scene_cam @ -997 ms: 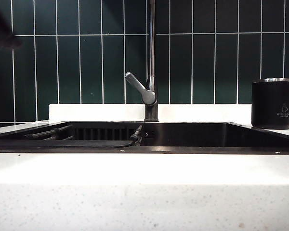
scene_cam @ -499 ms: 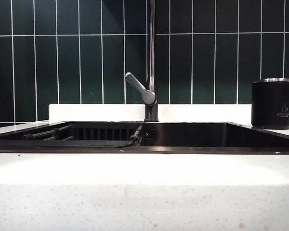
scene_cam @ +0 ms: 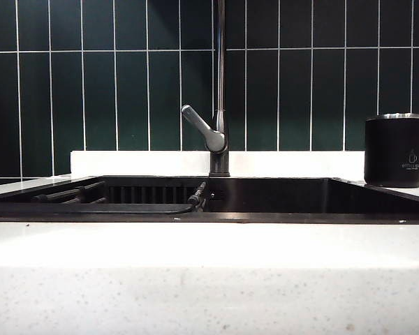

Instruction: Pick up the mug next to the sink, go to the faucet to get some water, pour the water into the sink, and finally put the mug back to its place.

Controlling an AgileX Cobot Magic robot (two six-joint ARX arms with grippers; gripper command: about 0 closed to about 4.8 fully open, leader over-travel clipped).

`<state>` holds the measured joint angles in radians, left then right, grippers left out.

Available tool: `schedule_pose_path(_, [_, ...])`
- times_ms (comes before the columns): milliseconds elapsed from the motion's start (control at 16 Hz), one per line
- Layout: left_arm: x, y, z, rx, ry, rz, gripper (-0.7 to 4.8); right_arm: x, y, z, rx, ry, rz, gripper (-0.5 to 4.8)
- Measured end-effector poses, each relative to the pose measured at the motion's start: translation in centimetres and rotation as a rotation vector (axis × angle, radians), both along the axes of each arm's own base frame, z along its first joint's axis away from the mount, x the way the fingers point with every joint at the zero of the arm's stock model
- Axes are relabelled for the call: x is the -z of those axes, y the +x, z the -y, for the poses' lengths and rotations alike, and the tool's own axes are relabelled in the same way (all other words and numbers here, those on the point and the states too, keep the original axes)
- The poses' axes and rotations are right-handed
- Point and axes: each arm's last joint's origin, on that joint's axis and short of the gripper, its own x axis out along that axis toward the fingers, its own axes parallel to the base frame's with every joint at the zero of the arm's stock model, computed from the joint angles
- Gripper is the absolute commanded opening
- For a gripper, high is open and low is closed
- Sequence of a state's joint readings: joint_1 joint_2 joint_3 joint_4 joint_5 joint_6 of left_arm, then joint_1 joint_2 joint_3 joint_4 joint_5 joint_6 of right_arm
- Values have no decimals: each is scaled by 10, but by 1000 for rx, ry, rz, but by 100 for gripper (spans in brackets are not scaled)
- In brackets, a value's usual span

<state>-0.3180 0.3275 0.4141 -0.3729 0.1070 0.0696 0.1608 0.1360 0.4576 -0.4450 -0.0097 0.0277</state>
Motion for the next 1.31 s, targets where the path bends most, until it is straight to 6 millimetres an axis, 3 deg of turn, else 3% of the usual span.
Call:
schedule_pose_path(125, [0,0,0,-8,3,-1,-6,4,-6,1,8,-3,-18,49])
schedule_pose_path(312, [9,4,-3,-126,42,-5,-6,12,2,2,90,-7,22,49])
schedule_pose_path(436, [21,7,-3,-163,58,-14,-6,28,11,1,97,-8,23,45])
schedule_pose_path(623, [34,11,-1,-168,22,23,-6,54,20,1,134,-24,-27,-8])
schedule_pose_path(1309, [73,16,0,-171,6,61,-6,115,34,2,243,-56,-77,-8])
